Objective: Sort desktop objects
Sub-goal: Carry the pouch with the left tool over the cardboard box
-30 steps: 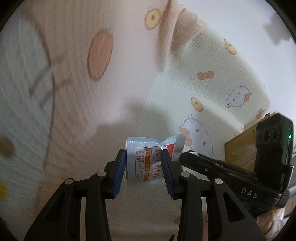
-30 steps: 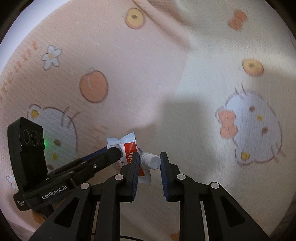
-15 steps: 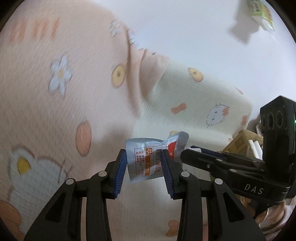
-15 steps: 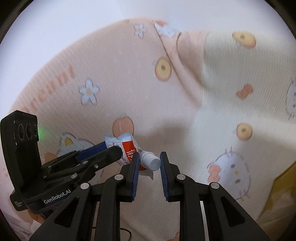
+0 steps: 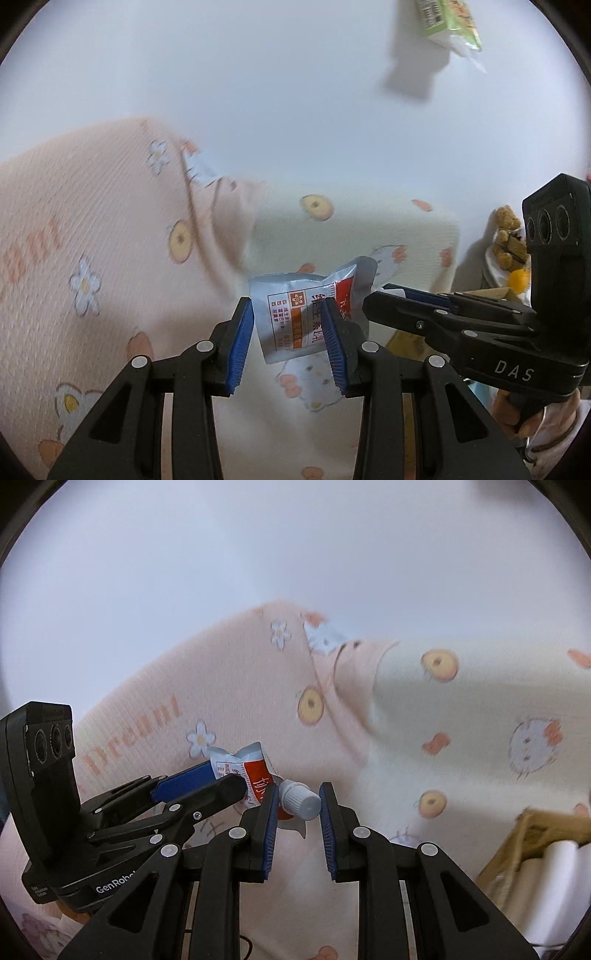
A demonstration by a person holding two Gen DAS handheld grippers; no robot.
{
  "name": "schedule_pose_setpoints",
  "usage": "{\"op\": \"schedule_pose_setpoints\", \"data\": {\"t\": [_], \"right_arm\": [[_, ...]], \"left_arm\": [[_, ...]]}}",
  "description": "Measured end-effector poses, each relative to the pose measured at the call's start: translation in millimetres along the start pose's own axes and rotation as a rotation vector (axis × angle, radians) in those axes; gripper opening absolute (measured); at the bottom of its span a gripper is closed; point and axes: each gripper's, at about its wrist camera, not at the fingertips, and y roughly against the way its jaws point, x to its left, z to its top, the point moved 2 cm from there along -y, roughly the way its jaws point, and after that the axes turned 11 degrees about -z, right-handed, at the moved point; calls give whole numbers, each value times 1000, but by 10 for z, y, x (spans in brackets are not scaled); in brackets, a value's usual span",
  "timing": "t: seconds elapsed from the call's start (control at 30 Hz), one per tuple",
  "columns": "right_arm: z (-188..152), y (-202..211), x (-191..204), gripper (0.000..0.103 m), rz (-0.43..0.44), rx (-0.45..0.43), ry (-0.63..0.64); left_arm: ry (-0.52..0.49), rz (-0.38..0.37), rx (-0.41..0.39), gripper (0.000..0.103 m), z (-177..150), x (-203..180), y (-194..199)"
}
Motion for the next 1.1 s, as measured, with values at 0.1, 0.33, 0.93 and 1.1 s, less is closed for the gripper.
{"op": "schedule_pose_setpoints", "data": {"t": [0.1, 0.33, 0.93, 1.1], "right_arm": [[34, 220, -82, 19, -22, -35, -2], [22, 677, -338, 19, -72, -73, -35], [-389, 1544, -1262, 19, -201, -94, -151], [-456, 1647, -1449, 19, -229, -87, -182]], "left_arm": [[-18, -26, -5, 41, 77, -172, 24], [-63, -72, -26, 41, 167, -576, 52], [-183, -183, 50, 41, 117, -1718, -256], [-208, -198, 62, 41, 69, -1933, -344]]}}
